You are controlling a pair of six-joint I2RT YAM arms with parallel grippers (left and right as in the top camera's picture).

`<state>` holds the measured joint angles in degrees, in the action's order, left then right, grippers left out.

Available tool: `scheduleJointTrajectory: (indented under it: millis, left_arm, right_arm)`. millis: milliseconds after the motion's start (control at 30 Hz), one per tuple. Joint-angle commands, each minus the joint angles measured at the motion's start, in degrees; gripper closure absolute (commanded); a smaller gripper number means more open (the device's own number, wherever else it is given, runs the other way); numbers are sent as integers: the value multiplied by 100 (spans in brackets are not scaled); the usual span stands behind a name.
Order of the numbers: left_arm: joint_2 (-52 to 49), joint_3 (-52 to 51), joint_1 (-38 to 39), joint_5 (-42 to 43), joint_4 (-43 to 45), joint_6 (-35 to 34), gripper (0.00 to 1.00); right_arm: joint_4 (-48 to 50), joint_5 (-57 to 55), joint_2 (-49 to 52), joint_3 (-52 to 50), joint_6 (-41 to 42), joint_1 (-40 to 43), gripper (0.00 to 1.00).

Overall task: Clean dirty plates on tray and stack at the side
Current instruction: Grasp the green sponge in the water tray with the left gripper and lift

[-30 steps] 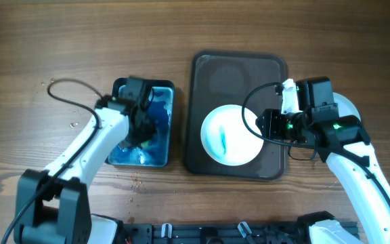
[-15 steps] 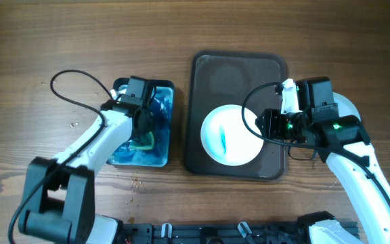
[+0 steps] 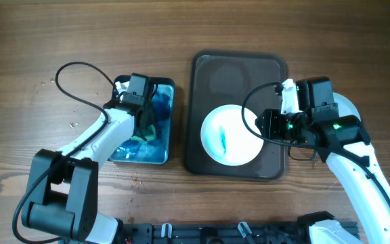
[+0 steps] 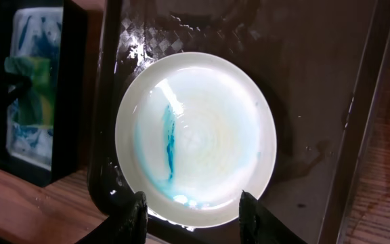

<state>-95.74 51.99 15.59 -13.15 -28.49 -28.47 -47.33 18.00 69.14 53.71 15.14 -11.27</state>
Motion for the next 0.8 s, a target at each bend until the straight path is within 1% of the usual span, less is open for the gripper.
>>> scheduleJointTrajectory:
  millis: [0,33,67,167,200,233,333,400,433,500,533,567,600,633,700,767]
  left_arm:
    - [44,409,-11,-28,-605,129,29]
    - [81,485,-11,11,-776,127,8]
    - [114,540,-9,24,-892,127,1]
    - [151,562,-15,-7,-890,129,0]
    - [136,557,-31,-55,-815,133,2]
    - [118,542,-48,-83,-730,131,10]
    - [9,431,-70,-85,-350,131,19]
    - [-179,295,-70,-85,20,131,31]
    - [-284,236,-70,-87,166,131,34]
    - [-509,160,-83,-85,374,129,46]
    - [-616,155,-87,-87,393,129,57]
    - [-691,155,-87,-87,400,129,63]
    - [-752,155,-87,-87,404,131,73]
    - [-780,155,-87,-87,404,131,78]
    - [-780,160,-87,-85,396,131,96]
    - [-719,208,-87,-85,328,133,96]
  right_arm:
    - [11,138,7,26,31,-13,56]
    - [11,138,7,26,31,-13,56]
    - [11,138,7,26,28,-13,56]
    - [13,136,7,26,28,-13,57]
    - [13,136,7,26,31,-13,56]
    - [13,136,7,26,31,-13,56]
    - [11,136,7,26,28,-13,56]
    - [13,136,7,26,33,-13,56]
    - [13,136,7,26,33,-13,56]
    - [13,136,7,26,39,-13,56]
    - [11,136,7,26,37,-13,56]
    - [9,138,7,26,42,-13,56]
    - [9,138,7,26,46,-13,56]
    - [9,138,7,26,48,-13,55]
    - [11,136,7,26,46,-13,56]
    - [11,138,7,26,46,-13,56]
